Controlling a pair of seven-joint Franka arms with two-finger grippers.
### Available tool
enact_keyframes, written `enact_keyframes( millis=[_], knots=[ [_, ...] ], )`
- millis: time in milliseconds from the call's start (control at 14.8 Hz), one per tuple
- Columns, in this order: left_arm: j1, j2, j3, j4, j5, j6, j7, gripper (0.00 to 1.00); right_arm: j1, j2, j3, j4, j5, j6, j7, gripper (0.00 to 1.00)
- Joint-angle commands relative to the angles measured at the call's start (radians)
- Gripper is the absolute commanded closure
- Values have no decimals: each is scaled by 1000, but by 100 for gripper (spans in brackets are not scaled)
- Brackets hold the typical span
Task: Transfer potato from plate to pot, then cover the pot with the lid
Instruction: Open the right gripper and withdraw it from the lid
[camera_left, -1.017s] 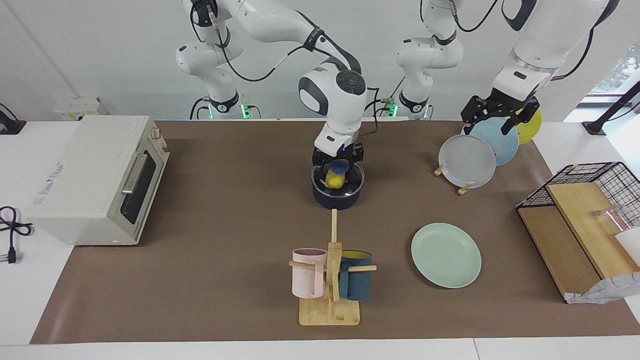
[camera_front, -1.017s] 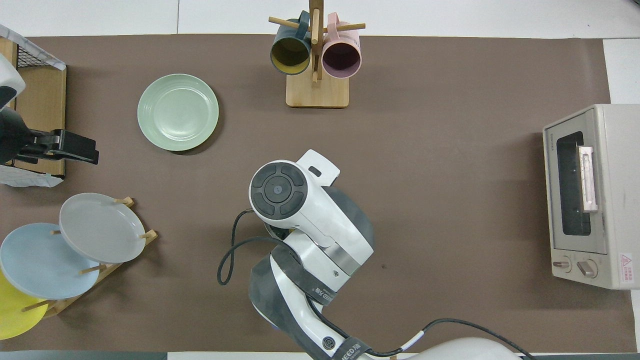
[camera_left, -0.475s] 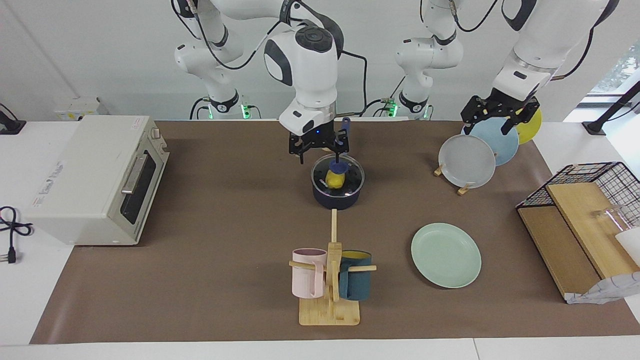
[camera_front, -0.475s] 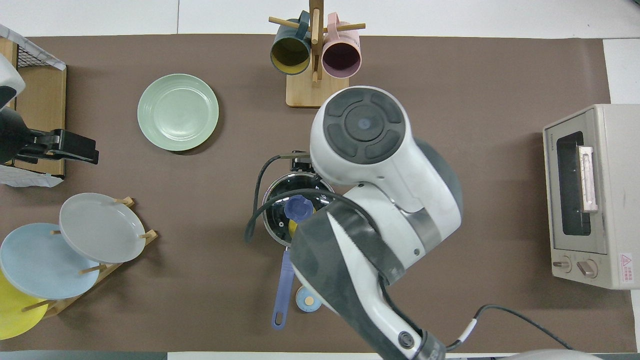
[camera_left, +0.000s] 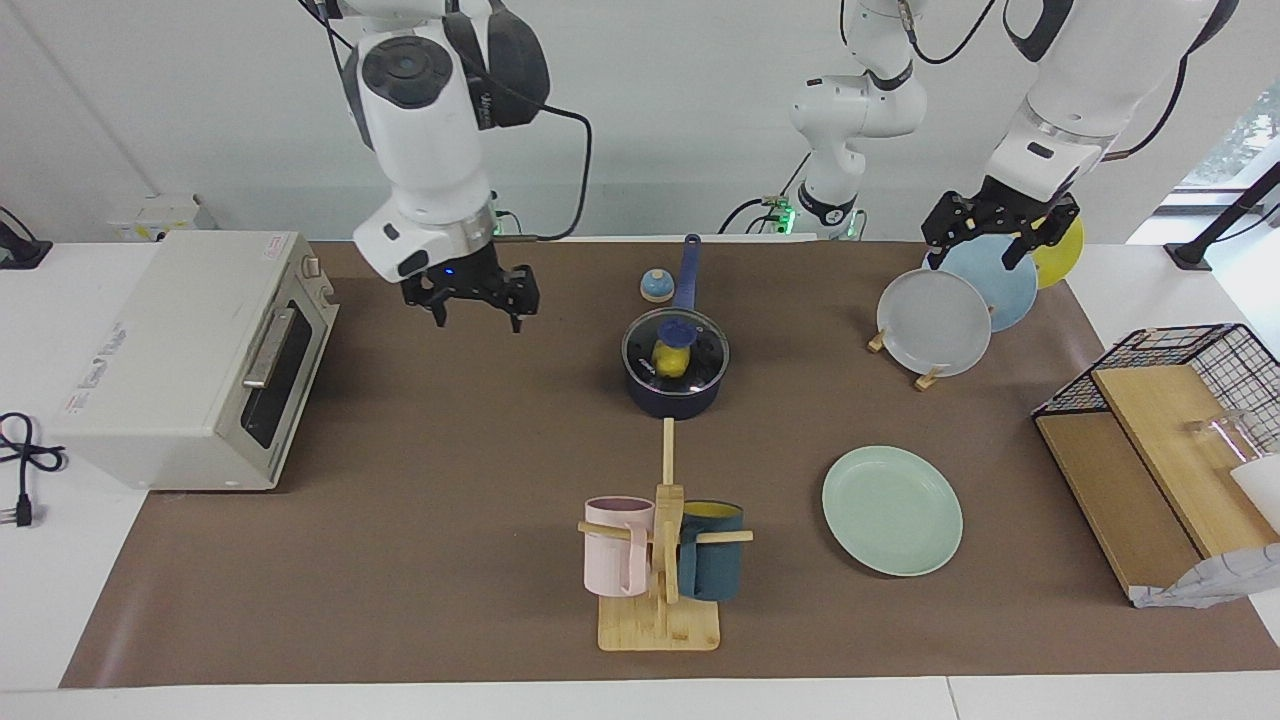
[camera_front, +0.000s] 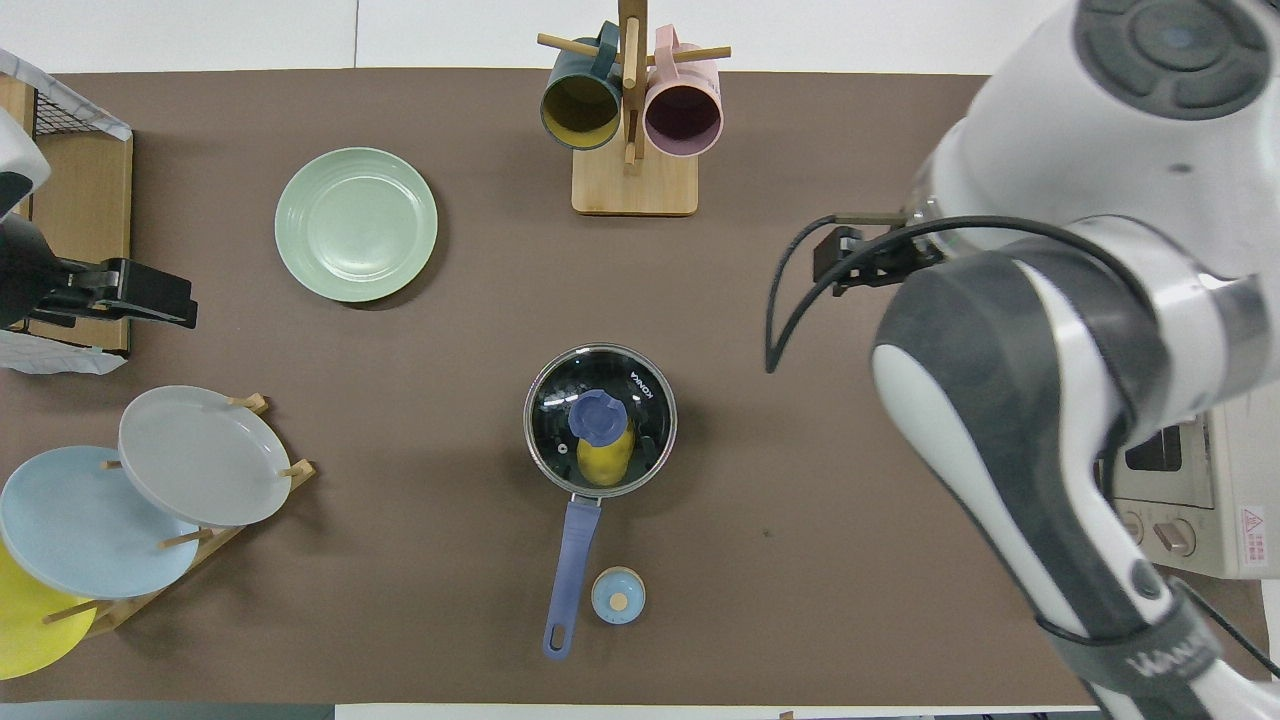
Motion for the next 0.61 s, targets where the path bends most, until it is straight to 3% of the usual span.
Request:
enact_keyframes(
  millis=[0,136,542],
  knots=[
    [-8,-19,9,-19,11,7,-2,0,-85,-88,12,-39,-37,-48,-119,0],
    [-7,-28,9,-19,11,5,-7,0,-136,-180,12,-147,-32,-34,-209,0],
    [-4,-59,9,-50,11,13,-13,0,-171,-177,-55,-145,9,15,-222,0]
  ],
)
